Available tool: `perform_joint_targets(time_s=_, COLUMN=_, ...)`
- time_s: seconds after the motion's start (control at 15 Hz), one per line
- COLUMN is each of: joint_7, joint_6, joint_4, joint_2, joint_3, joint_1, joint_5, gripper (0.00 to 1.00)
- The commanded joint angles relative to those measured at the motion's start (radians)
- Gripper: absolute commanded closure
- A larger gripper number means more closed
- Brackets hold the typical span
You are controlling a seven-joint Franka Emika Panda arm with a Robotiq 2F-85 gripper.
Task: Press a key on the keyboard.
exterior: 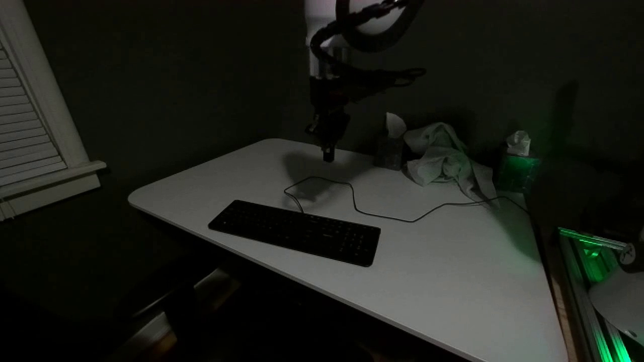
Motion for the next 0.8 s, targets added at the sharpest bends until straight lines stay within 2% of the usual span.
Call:
perform_joint_targets(time_s=0.0, joint_7=0.0, joint_6=-0.014, joint_4=0.065, joint_2=0.093, joint_3=-0.022, joint_1=0.031, joint_5=-0.022, gripper=1.0)
perform_joint_targets(time_s=0.07, joint_7=-0.003, joint_6=-0.001, joint_4=0.024, joint_2=0.046, joint_3=-0.025, joint_1=0.03, joint_5=-0.004, gripper=0.99)
perform_joint_targets(time_s=0.53, joint_7=-0.006, joint_6=-0.001, joint_4=0.058, joint_2=0.087, joint_3=-0.029, joint_1=0.035, joint_5=-0.002, gripper=1.0)
perform_joint_targets(time_s=0.73, joint_7=0.005, joint_6=-0.033, joint_4=0.114, joint_2=0.159, joint_3=-0.04, joint_1=0.043, joint_5=-0.023, gripper=1.0)
